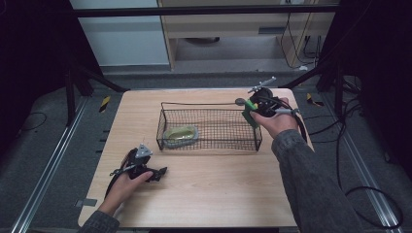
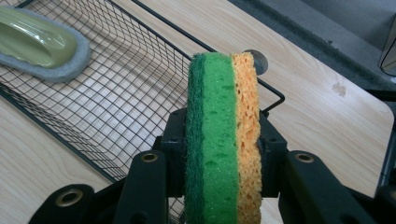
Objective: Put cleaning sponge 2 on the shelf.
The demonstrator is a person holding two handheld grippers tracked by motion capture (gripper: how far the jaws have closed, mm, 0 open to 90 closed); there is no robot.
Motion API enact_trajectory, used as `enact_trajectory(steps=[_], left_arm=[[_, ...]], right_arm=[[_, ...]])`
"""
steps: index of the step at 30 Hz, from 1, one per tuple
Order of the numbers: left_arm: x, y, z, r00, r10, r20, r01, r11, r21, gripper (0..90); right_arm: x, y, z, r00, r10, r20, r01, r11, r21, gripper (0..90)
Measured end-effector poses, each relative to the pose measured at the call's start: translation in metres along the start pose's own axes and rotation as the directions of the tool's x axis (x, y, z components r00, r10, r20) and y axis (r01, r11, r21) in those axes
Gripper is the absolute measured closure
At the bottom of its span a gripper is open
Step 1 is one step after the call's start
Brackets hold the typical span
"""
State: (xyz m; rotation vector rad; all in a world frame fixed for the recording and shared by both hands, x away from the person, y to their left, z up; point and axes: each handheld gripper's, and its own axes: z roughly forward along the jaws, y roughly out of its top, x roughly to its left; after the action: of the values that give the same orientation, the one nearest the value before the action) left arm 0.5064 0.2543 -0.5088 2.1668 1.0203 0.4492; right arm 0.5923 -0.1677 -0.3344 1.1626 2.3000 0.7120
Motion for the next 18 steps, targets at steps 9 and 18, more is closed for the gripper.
enact_trajectory(steps=[9, 18], left_arm=[[0.000, 0.000, 0.000, 1.0000, 0.001, 0.001, -0.001, 1.0000, 0.000, 0.0], [0.000, 0.000, 0.000, 1.0000, -0.001, 0.002, 0.001, 1.0000, -0.001, 0.0]], right_arm=[[-0.007, -0.003, 0.029, 0.9991, 0.032, -0.027, -0.032, 0.999, 0.002, 64.2], [-0.011, -0.009, 0.045, 0.9984, 0.049, -0.027, -0.049, 0.999, 0.023, 64.2]])
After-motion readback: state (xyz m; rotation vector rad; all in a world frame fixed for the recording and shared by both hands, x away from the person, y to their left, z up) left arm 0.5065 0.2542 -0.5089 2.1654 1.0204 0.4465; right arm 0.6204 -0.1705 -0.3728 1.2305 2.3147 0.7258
